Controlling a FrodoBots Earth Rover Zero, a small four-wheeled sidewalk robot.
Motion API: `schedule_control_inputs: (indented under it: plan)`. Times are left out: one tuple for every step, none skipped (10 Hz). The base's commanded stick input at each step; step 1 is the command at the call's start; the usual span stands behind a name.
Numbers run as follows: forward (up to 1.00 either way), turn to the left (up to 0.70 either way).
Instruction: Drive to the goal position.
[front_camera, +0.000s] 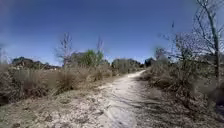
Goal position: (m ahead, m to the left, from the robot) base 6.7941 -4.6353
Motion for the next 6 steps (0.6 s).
schedule_control_inputs:
  plan:
    - [0.70,0.00]
    - [0.70,0.00]
    - [0.70,-0.05]
    - [0.70,-0.22]
    - [0.70,-0.35]
    - [0.70,-0.35]
